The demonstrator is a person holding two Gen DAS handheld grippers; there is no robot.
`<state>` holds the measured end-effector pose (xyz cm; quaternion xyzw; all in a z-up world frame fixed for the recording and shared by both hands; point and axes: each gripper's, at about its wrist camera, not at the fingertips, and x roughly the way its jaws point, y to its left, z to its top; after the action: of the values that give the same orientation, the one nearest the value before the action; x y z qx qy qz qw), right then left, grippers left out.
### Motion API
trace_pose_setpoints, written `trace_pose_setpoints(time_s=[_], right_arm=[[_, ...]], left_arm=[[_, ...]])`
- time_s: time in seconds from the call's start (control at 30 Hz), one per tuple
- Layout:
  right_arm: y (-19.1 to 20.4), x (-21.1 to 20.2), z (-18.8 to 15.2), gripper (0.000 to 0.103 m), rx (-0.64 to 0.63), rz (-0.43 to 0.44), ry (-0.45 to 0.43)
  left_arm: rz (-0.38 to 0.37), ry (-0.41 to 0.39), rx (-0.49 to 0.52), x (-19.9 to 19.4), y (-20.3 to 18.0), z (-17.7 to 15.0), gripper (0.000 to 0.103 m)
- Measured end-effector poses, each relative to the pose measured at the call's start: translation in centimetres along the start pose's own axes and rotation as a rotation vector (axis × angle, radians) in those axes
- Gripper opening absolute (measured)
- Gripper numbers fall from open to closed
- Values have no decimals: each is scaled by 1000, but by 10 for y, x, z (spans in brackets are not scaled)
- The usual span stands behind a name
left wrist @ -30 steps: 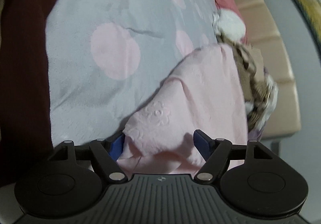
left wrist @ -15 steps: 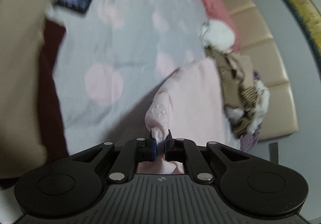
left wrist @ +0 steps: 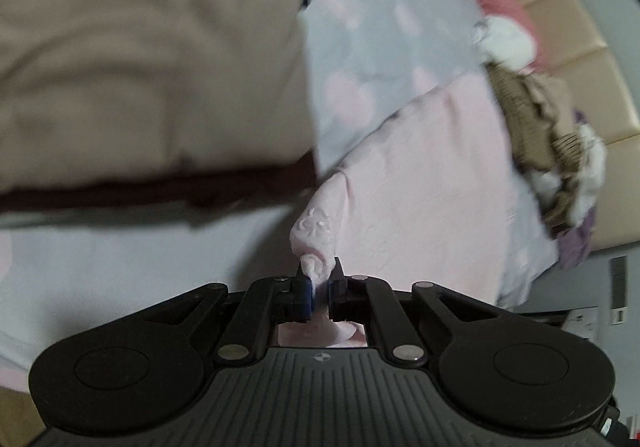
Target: Fold clothes
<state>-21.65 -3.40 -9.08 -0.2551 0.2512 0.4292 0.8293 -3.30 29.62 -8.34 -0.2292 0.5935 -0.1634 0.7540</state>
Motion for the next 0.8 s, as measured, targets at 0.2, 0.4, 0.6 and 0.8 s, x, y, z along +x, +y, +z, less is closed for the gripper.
trace_pose_setpoints(time_s=[0.2,0.4,0.6,0.8], right_arm=[[-7,-9,0,7,37,-6,-6],[-20,-19,4,7,98,11,-21],[-80,-42,11,7,332,134,-84],[-202,-70,-9,7,668,219,-191]], left_arm=[[-12,-15,22,-3,-10,4,5],[-39,-6,-29,-14,-12,9,5],[-91,-11,-66,-18,-40,39,5],[-172,-22,-79,-7,-111,117,6]])
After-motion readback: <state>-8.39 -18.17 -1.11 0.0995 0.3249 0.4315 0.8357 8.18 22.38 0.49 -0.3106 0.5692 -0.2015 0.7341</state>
